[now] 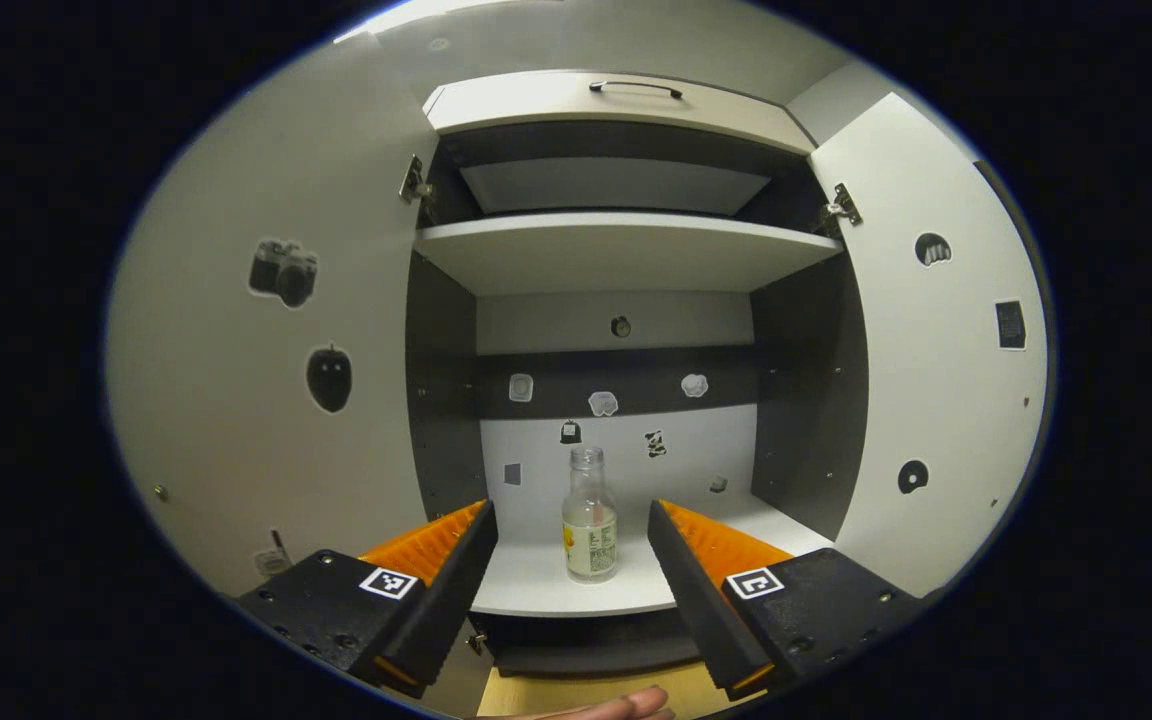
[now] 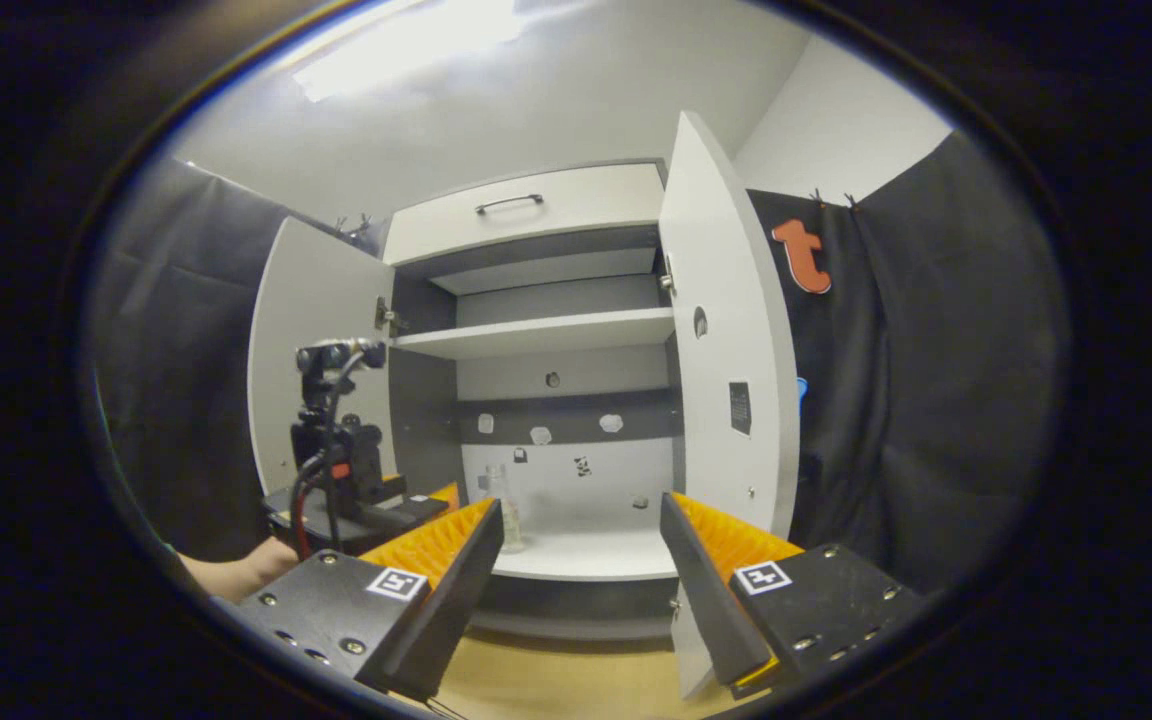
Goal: Grasp the bottle in the cabinet with the left hand and place it on the coaster, then close the right door with the right hand and the left door with the left hand.
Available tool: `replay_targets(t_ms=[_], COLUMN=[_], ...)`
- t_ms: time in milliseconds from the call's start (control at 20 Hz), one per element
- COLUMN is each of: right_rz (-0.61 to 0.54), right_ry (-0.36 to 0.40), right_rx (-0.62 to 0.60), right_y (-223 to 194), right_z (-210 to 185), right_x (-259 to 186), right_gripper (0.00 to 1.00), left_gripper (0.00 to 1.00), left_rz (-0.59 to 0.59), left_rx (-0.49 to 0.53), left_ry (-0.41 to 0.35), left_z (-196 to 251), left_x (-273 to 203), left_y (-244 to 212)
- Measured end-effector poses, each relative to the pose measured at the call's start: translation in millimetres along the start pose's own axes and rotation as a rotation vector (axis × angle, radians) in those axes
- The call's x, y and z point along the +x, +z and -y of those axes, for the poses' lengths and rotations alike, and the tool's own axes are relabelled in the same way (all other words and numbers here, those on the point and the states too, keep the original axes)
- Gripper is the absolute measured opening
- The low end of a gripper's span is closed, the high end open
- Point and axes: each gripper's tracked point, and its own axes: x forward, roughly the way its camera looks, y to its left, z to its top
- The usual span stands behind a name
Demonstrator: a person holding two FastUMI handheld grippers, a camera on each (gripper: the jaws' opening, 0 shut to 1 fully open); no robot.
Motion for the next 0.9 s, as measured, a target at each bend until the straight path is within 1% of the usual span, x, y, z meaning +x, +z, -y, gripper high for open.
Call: replay_targets(t_ms=[150, 300, 400, 450, 500, 550, 600, 650, 700, 850, 900], right_rz=[0.001, -0.002, -0.016, -0.027, -0.043, -0.061, -0.071, -0.078, -0.085, -0.091, -0.09], right_ry=[-0.011, -0.018, -0.007, -0.002, 0.001, 0.003, 0.003, -0.001, -0.003, -0.009, -0.011], right_rx=[-0.026, -0.054, -0.056, -0.059, -0.062, -0.068, -0.077, -0.089, -0.103, -0.135, -0.127], right_y=[2.8, -0.2, -5.9, -9.2, -14.7, -19.9, -24.3, -27.8, -32.7, -37.8, -37.7], right_z=[2.3, 2.1, -5.3, -9.0, -11.4, -13.8, -16.1, -17.0, -18.1, -22.3, -23.5], right_x=[5.0, 8.6, 10.8, 12.2, 13.3, 14.5, 14.4, 15.0, 14.3, 13.5, 13.0], right_gripper=[0.96, 0.96, 0.96, 0.93, 0.96, 0.94, 0.94, 0.96, 0.96, 0.96, 0.96], left_gripper=[0.96, 0.97, 0.97, 0.96, 0.97, 0.97, 0.97, 0.96, 0.97, 0.97, 0.96], left_rz=[0.016, -0.026, -0.038, -0.037, -0.033, -0.035, -0.042, -0.046, -0.057, -0.085, -0.088], left_rx=[-0.006, -0.036, -0.032, -0.019, -0.012, -0.013, -0.017, -0.022, -0.03, -0.027, -0.019], left_ry=[-0.004, -0.017, 0.011, 0.026, 0.032, 0.022, 0.003, 0.002, 0.014, 0.007, 0.028], left_z=[-0.6, 6.0, 2.8, 0.8, 0.6, 5.0, 11.0, 11.8, 10.7, 12.8, 6.5], left_x=[46.6, 80.5, 101.0, 107.8, 115.0, 120.8, 126.6, 133.2, 139.9, 162.1, 167.4], left_y=[-24.5, -53.7, -65.5, -68.1, -69.7, -71.7, -75.5, -79.7, -84.1, -97.1, -100.0])
